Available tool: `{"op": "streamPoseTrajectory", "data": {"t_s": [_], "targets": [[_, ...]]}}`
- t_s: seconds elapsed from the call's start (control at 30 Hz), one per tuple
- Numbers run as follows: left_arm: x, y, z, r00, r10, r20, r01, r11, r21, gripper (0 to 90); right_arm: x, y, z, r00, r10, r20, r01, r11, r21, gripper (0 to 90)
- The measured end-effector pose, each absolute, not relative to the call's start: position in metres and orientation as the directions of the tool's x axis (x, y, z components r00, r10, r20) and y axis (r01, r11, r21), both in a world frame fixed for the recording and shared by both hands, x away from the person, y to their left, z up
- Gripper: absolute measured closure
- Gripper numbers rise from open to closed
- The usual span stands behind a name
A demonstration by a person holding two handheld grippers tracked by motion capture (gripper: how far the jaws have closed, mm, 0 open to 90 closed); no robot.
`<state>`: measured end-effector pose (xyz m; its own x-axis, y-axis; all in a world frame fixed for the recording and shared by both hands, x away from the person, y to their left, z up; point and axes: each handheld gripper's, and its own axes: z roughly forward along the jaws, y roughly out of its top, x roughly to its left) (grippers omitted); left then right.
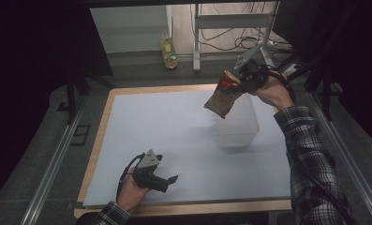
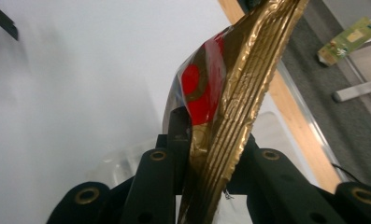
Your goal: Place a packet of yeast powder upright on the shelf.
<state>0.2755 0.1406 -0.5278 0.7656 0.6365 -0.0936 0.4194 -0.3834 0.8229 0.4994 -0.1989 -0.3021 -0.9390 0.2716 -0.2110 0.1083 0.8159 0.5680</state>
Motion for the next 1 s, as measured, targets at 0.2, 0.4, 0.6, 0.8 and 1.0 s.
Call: {"op": "streamPoseTrajectory", "data": {"t_s": [0.2, 0.4, 0.6, 0.8, 1.0], "targets": [[0.275, 0.141, -0.528, 0.765, 0.637, -0.096, 0.421, -0.382, 0.822, 1.8, 0.508, -0.209, -0.296, -0.931, 0.275, -0.241, 0.104, 0.831, 0.547, 76.5], [0.276, 0.143, -0.528, 0.763, 0.639, -0.099, 0.425, -0.38, 0.821, 1.9, 0.518, -0.223, -0.296, -0.928, 0.266, -0.261, 0.095, 0.845, 0.526, 76.5], [0.276, 0.144, -0.528, 0.759, 0.643, -0.1, 0.429, -0.378, 0.82, 1.9, 0.525, -0.232, -0.304, -0.934, 0.219, -0.284, 0.052, 0.866, 0.497, 76.5], [0.276, 0.144, -0.528, 0.758, 0.645, -0.101, 0.432, -0.38, 0.818, 1.9, 0.528, -0.234, -0.312, -0.942, 0.169, -0.291, 0.013, 0.883, 0.469, 76.5], [0.276, 0.144, -0.528, 0.757, 0.646, -0.1, 0.433, -0.381, 0.817, 2.0, 0.527, -0.234, -0.316, -0.952, 0.128, -0.279, -0.018, 0.884, 0.468, 76.5]]}}
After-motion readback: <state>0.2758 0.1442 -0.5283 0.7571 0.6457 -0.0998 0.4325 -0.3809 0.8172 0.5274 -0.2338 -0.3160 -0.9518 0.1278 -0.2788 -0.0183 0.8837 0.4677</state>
